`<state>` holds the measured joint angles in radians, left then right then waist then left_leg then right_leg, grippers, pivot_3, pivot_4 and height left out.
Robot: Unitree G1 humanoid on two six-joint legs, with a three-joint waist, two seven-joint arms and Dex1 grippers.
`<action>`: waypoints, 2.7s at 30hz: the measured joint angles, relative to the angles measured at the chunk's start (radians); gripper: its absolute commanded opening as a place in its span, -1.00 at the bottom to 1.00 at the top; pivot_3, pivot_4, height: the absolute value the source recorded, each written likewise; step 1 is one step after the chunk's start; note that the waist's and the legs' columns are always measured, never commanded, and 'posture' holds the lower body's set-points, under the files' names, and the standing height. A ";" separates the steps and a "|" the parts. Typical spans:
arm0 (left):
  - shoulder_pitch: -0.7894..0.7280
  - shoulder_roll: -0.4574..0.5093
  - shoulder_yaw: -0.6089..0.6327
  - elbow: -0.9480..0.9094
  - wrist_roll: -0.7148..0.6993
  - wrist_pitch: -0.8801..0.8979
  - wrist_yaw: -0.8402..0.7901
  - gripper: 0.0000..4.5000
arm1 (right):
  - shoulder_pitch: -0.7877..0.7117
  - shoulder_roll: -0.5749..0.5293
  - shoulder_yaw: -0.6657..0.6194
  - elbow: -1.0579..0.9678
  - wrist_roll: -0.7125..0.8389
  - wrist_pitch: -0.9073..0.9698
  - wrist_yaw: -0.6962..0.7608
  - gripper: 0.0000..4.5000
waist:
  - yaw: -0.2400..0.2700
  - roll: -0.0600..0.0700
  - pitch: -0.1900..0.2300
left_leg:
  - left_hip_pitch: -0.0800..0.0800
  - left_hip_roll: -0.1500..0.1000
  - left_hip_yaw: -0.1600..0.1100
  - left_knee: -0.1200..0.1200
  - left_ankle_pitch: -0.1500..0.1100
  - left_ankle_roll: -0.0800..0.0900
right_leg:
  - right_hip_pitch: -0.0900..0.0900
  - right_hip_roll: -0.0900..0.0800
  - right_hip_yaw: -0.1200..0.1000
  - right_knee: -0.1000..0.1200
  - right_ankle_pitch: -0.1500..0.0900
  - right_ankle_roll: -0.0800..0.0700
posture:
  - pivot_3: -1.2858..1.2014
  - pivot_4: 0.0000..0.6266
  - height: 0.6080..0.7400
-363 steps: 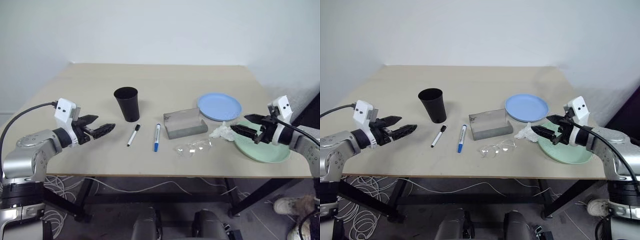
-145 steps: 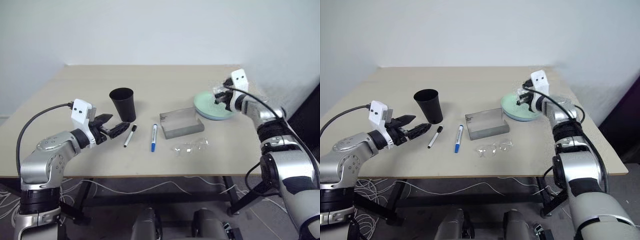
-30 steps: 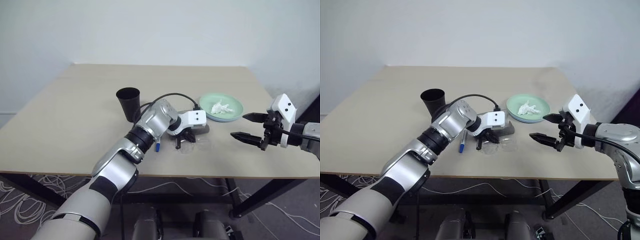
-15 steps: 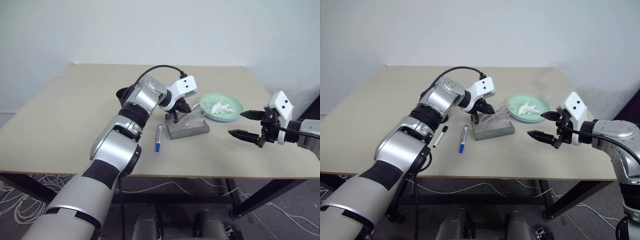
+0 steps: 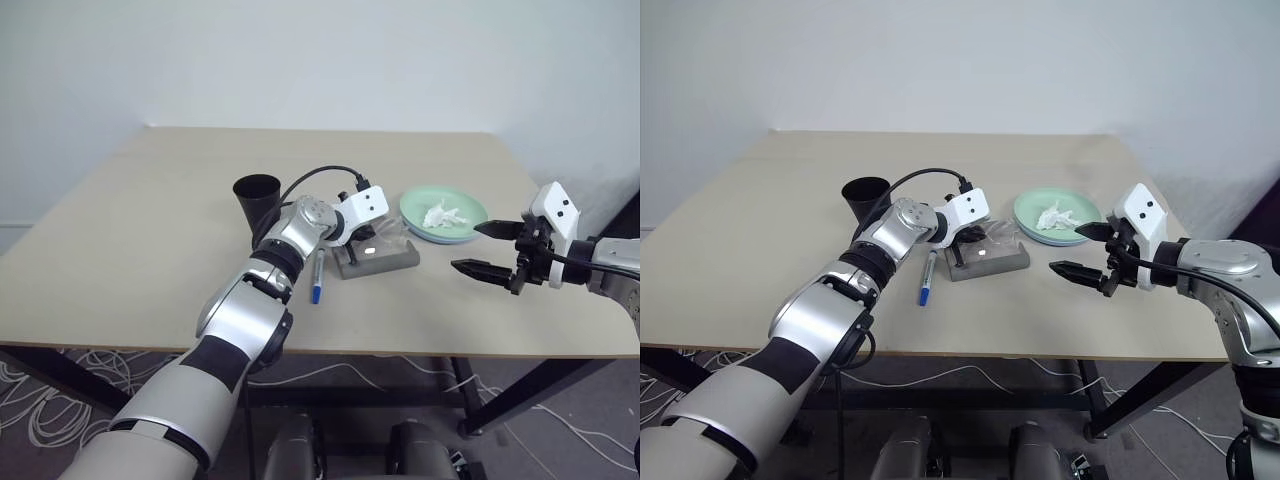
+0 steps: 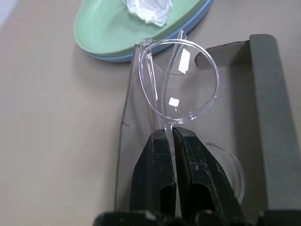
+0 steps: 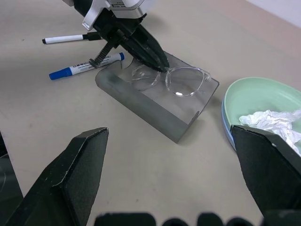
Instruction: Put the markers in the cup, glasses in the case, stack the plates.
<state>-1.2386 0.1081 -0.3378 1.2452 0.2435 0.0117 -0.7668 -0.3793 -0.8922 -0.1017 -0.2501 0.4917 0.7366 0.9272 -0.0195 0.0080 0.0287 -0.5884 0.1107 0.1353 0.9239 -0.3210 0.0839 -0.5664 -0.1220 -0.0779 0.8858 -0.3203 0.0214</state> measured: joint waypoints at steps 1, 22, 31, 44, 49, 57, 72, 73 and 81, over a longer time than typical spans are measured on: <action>0.000 0.000 0.000 0.004 0.006 -0.005 0.004 -0.99 | 0.000 0.000 0.000 0.000 0.000 0.001 -0.001 1.00 | 0.000 0.000 0.000 | 0.000 0.000 0.000 0.000 0.000 0.000 | 0.000 0.000 0.000 0.000 0.000 0.000 | 0.03 -1.00 -0.53; 0.007 0.013 0.005 -0.014 0.033 0.013 -0.195 0.24 | 0.006 0.001 0.000 -0.004 0.017 0.004 -0.008 1.00 | 0.000 0.000 0.000 | 0.000 0.000 0.000 0.000 0.000 0.000 | 0.000 0.000 0.000 0.000 0.000 0.000 | 0.03 -1.00 -0.53; -0.175 0.043 0.119 -0.021 -0.034 0.097 -0.184 0.51 | 0.004 0.001 0.000 -0.001 0.017 0.004 -0.008 1.00 | 0.000 0.000 0.000 | -0.001 0.000 -0.001 0.000 0.000 0.001 | 0.000 0.000 0.000 0.000 0.000 0.000 | 0.03 -1.00 -0.53; -0.104 0.068 0.165 0.078 -0.008 0.092 0.194 -0.85 | -0.007 0.008 0.008 0.002 0.017 0.004 -0.009 1.00 | 0.000 0.000 0.000 | -0.001 0.000 -0.001 0.000 0.002 0.003 | 0.000 0.000 -0.001 0.000 0.000 0.000 | 0.03 -1.00 -0.53; -0.043 0.065 0.139 0.097 0.037 0.074 0.236 -0.85 | -0.012 0.013 0.008 0.002 0.019 0.007 -0.015 1.00 | 0.000 0.000 0.000 | -0.001 -0.001 -0.001 0.001 0.001 0.003 | 0.000 0.000 -0.001 0.000 0.000 0.000 | 0.03 -1.00 -0.53; -0.015 0.056 0.089 0.087 0.080 0.031 0.156 -0.85 | -0.016 0.015 0.008 0.000 0.019 0.017 -0.023 1.00 | 0.002 0.000 0.000 | -0.001 -0.001 -0.001 0.001 0.000 0.000 | 0.001 0.000 -0.001 0.000 0.000 0.000 | 0.03 -1.00 -0.53; 0.076 0.136 -0.009 -0.150 0.096 -0.055 -0.355 -0.85 | -0.027 0.019 0.026 0.000 0.018 0.022 -0.019 1.00 | -0.001 0.001 -0.001 | -0.001 0.001 -0.001 0.001 0.000 0.000 | 0.000 0.000 -0.001 0.000 0.001 -0.002 | 0.03 -1.00 -0.53; 0.100 0.147 -0.013 -0.200 0.095 -0.051 -0.375 -0.85 | -0.033 0.019 0.033 0.001 0.018 0.020 -0.015 1.00 | -0.001 0.001 -0.001 | -0.001 0.001 -0.001 0.001 0.000 0.000 | 0.000 0.000 -0.001 0.000 0.001 -0.002 | 0.03 -1.00 -0.53; 0.172 0.177 0.009 -0.372 0.076 0.084 -0.319 -0.85 | -0.042 0.022 0.051 0.012 0.016 0.004 -0.006 1.00 | -0.001 0.001 -0.001 | -0.001 0.000 -0.001 0.001 0.001 0.003 | 0.000 0.000 -0.001 0.000 0.000 0.000 | 0.03 -1.00 -0.53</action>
<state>-1.0662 0.2855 -0.3284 0.8734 0.3200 0.0957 -1.0860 -0.4211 -0.8707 -0.0506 -0.2384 0.5074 0.7404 0.9213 -0.0201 0.0087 0.0280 -0.5894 0.1110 0.1344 0.9251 -0.3195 0.0869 -0.5662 -0.1219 -0.0790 0.8861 -0.3202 0.0213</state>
